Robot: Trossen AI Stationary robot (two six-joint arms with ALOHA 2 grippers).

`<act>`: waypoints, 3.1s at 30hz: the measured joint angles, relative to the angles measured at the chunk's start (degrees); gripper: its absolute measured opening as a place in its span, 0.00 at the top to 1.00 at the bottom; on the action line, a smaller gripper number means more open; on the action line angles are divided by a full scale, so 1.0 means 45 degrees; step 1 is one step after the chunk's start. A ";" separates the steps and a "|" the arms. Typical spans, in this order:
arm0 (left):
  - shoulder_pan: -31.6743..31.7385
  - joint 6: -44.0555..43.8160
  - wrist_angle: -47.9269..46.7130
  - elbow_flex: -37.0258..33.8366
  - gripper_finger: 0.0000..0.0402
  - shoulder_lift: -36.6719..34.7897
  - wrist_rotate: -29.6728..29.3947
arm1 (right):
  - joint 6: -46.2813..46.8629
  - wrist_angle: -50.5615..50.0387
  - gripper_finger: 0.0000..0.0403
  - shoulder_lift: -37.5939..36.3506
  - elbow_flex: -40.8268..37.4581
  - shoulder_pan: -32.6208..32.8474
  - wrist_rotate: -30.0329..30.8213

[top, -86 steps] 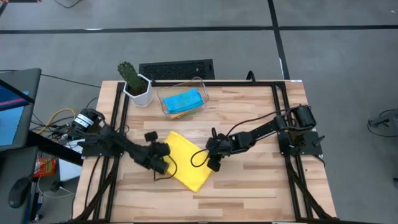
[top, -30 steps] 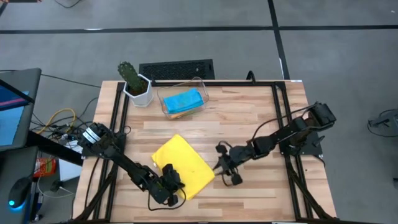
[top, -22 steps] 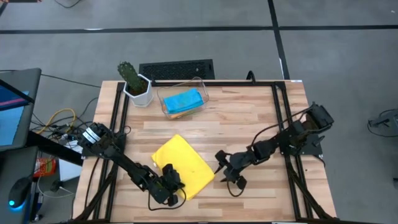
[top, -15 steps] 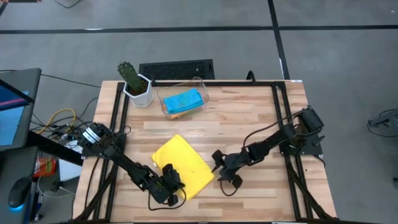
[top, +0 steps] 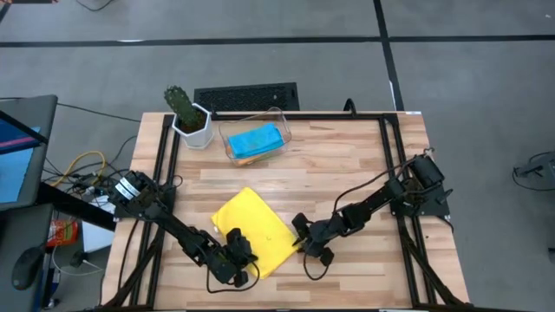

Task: Fold microfiber towels
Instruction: Fold the yellow microfiber cloth

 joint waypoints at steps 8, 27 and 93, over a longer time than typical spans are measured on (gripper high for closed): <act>0.0000 0.0174 0.0040 -0.0006 1.00 0.0000 0.0016 | 0.0044 -0.0380 0.88 -0.0277 -0.0019 0.0458 0.0447; -0.0015 -0.0289 0.1775 -0.0044 1.00 0.0058 0.0625 | 0.1725 -0.4760 0.96 -0.1436 0.3000 -0.1845 -0.1877; -0.1423 -0.1636 -0.2770 0.0864 1.00 -0.5079 -0.0912 | 0.3151 -0.4315 0.84 0.0051 0.5612 -0.3601 -0.4045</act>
